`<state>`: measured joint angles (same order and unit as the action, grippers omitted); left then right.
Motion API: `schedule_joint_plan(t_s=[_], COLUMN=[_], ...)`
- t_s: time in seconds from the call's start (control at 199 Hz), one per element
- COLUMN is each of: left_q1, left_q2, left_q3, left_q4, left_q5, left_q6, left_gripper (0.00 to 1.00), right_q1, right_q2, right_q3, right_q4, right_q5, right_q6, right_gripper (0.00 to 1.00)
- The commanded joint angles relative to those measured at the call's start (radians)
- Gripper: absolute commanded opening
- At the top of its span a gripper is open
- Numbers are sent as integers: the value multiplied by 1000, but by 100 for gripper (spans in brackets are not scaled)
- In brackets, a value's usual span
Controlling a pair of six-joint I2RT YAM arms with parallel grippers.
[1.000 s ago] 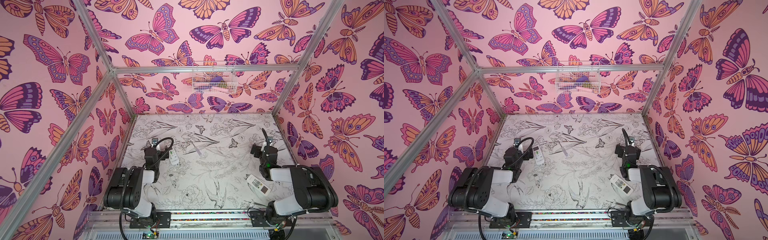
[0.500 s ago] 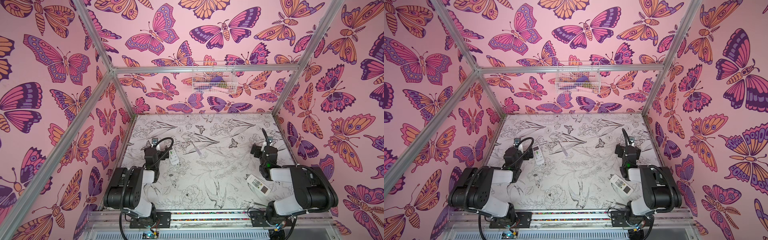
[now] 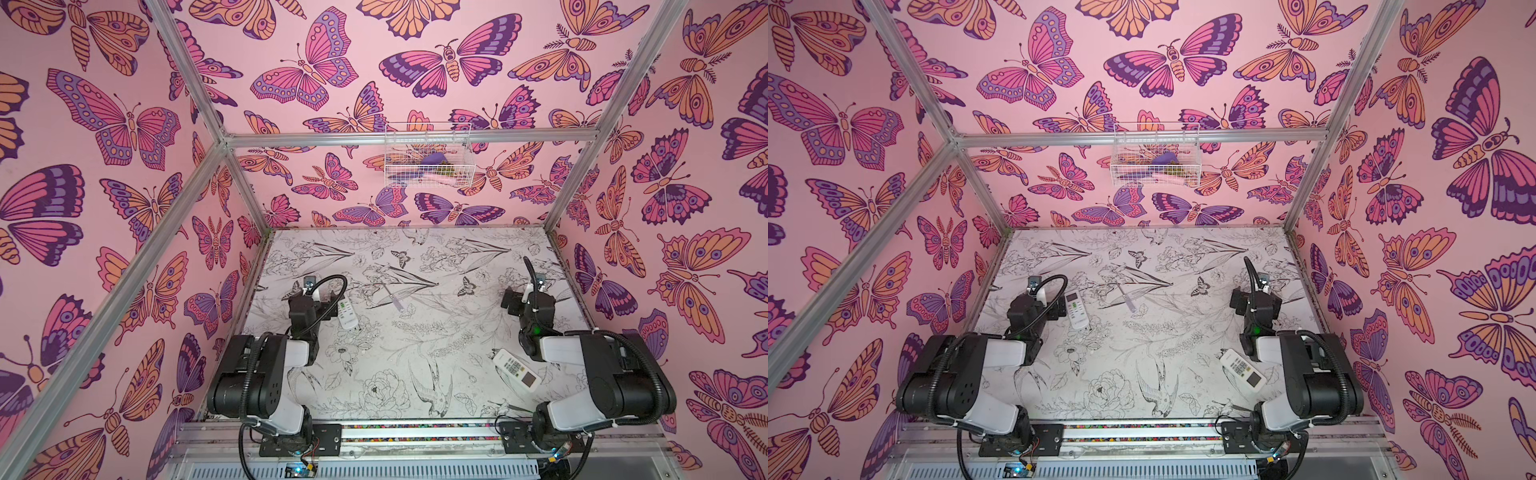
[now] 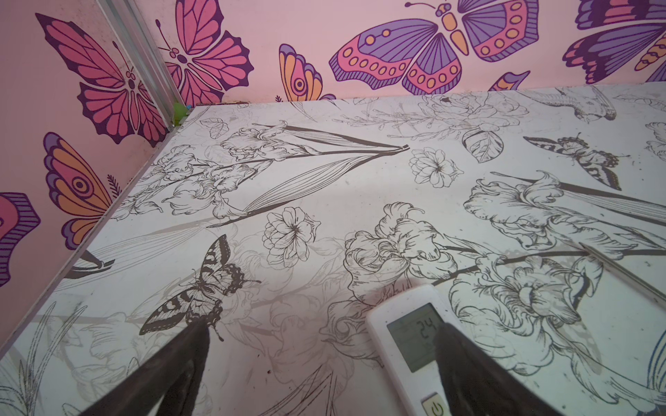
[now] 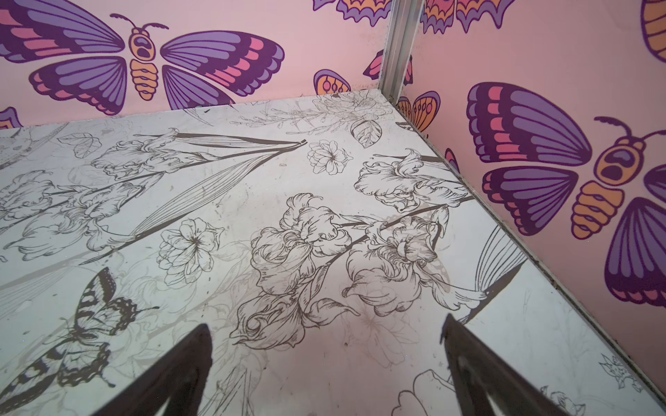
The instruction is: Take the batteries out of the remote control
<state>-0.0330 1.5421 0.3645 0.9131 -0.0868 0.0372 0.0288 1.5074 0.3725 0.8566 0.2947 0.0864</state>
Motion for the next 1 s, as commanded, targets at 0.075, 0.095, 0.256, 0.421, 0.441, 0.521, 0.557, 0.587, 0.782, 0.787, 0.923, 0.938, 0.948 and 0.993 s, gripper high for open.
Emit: schedule_joint_plan(t_s=[0.075, 0.095, 0.256, 0.421, 0.441, 0.521, 0.557, 0.587, 0.782, 0.787, 0.923, 0.938, 0.948, 0.993], left_q1=[-7, -7, -8, -25, -25, -31, -33, -32, -33, -33, -29, -28, -25, -18], left_q2=[-27, -35, -57, -129, -132, -151, -158, -163, -189, -191, -223, -226, -227, -232], left_q3=[-6, -4, 6, 144, 162, 264, 322, 376, 590, 592, 586, 583, 581, 584], left_q4=[-20, -31, -54, -362, -395, -580, -692, -793, -1239, -1245, -1292, -1287, -1283, -1279], left_q5=[2, 7, 29, 52, 48, 25, 11, -1, -15, -14, 21, 31, 38, 57], left_q6=[9, 10, 27, 59, 59, 54, 43, 27, -116, -118, -181, -183, -185, -186], left_gripper=[99, 99, 99, 99, 99, 99, 99, 99, 99, 99, 99, 99, 99, 99], right_q1=[5, 6, 6, 12, 17, 29, 36, 40, 102, 102, 178, 189, 196, 220], right_q2=[-3, -3, -16, -125, -140, -185, -208, -222, -306, -306, -318, -315, -315, -307], right_q3=[-3, -1, -15, 28, 42, 76, 86, 95, 143, 143, 207, 220, 226, 255], right_q4=[12, 12, 29, -143, -184, -288, -328, -355, -489, -489, -580, -598, -607, -645], right_q5=[-5, -5, -14, -37, -35, -23, -16, -11, -27, -27, -34, -39, -40, -58], right_q6=[18, 19, 11, -5, -4, 2, 10, 16, 81, 81, 110, 114, 114, 118], right_gripper=[100, 100, 100, 100, 100, 100, 99, 100, 100, 100, 99, 99, 99, 100])
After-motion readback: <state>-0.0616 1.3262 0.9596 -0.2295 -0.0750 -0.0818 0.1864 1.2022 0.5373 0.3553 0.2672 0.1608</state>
